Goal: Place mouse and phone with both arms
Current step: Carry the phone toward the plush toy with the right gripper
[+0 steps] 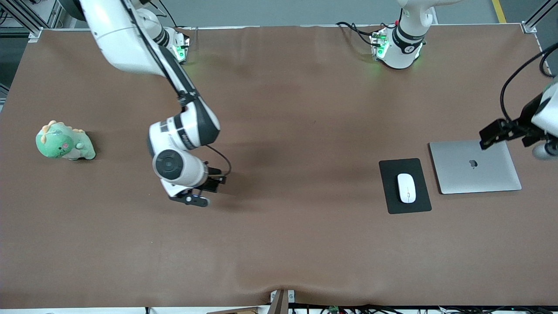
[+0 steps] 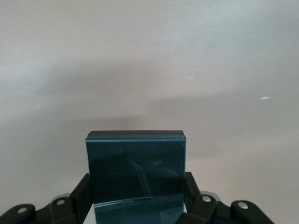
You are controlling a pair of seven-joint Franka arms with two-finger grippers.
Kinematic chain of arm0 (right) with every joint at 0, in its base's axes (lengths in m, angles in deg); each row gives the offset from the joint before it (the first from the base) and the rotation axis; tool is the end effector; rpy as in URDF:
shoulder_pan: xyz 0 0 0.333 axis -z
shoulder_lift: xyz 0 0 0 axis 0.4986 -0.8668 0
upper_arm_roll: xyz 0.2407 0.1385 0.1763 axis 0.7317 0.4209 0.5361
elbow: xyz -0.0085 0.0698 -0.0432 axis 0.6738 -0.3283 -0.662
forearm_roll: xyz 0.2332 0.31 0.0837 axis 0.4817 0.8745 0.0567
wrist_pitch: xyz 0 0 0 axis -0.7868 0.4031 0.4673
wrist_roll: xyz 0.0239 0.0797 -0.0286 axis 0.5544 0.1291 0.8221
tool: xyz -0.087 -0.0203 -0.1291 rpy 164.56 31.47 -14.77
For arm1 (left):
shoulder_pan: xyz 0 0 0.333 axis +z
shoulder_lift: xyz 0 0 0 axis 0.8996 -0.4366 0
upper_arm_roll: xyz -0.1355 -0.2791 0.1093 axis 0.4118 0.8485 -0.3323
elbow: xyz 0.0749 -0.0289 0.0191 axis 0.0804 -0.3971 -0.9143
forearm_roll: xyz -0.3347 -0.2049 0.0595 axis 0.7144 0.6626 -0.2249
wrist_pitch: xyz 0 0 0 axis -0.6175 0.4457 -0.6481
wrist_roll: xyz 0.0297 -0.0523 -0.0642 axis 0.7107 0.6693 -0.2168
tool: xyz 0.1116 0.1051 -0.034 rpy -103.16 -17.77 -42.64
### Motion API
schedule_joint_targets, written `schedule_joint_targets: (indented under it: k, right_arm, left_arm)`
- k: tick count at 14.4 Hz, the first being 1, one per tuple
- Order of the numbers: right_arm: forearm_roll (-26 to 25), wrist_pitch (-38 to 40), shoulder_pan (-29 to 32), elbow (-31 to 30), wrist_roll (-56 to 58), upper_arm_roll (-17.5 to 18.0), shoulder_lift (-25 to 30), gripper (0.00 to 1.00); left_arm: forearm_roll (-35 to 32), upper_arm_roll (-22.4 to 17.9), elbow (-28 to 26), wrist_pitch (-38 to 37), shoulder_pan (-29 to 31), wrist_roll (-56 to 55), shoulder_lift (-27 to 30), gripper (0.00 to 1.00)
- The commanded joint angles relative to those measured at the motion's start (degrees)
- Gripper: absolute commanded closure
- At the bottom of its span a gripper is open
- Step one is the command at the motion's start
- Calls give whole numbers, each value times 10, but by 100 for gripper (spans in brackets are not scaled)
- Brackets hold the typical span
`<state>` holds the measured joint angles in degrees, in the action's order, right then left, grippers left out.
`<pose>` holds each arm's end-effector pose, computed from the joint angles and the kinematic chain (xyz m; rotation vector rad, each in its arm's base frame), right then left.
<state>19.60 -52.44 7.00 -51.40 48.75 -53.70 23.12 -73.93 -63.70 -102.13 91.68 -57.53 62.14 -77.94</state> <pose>0.6246 0.2511 0.2192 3.0976 -0.3259 -0.2904 0.6037 -0.0353 0.5936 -3.0777 0.0223 -0.0921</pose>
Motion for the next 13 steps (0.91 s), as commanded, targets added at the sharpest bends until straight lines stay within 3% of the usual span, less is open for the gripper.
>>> schedule_joint_targets:
  k: [1,3,6,13]
  right_arm:
    - [-4,-6,37,-98,29,11,78,100]
    - [-5,-13,64,-140,69,11,108,100]
    - [-5,-17,109,-187,122,10,144,100]
    - [-13,-69,186,-295,234,8,200,100]
  left_arm:
    - [30,-54,-39,-25,-43,45,46,0]
    - [47,-107,-73,-25,-89,45,75,0]
    - [47,-103,-121,-18,-96,30,118,0]
    - [48,-101,-125,-17,-95,-22,125,0]
